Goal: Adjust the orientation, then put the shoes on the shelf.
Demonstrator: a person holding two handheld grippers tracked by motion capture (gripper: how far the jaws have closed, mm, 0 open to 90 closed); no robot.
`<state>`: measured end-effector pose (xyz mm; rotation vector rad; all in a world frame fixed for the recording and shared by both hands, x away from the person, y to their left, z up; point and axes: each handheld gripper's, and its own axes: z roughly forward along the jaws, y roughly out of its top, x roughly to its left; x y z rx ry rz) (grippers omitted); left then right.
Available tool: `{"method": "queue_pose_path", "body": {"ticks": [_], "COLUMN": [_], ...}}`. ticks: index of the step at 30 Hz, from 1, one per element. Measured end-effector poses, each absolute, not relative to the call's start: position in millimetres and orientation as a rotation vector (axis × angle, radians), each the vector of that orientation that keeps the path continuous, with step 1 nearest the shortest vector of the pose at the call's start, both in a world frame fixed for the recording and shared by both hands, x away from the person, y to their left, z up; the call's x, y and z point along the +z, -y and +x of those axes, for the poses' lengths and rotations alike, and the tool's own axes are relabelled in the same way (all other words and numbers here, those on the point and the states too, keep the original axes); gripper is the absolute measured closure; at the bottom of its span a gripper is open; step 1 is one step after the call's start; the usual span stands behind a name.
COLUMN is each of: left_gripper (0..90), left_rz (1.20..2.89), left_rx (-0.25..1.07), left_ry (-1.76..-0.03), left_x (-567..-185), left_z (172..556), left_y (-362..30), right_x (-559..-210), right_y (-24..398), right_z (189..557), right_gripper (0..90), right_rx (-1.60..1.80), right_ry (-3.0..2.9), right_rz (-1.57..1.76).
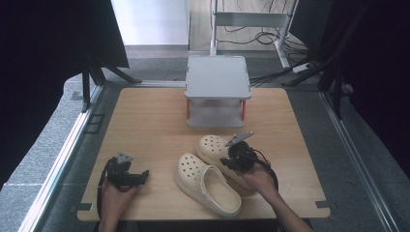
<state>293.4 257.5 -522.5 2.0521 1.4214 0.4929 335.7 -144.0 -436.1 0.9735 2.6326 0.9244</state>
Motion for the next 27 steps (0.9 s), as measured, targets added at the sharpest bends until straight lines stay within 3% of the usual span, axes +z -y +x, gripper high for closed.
{"method": "queue_pose_path", "body": {"ticks": [17,21,23,24,27], "left_gripper": [0.0,0.0,0.0,0.0,0.0], "left_rz": [2.049,2.052,2.052,2.052,2.052], "left_rx": [0.493,0.493,0.493,0.493,0.493], "left_ry": [-1.422,-1.421,-1.421,-1.421,-1.421], "left_x": [-523,-522,-523,-522,-523], "left_z": [293,293,293,293,293], "left_y": [-257,-257,-257,-257,-258], "right_x": [-443,-437,-435,-428,-422], "right_y": [137,142,145,150,158], "right_z": [328,329,329,328,326], "right_gripper": [74.2,56.7,55.3,46.4,39.6], "right_rx": [0.964,0.963,0.968,0.971,0.976], "right_ry": [-2.717,-2.699,-2.697,-2.701,-2.706], "right_rz": [0.968,0.937,0.926,0.916,0.897]}}
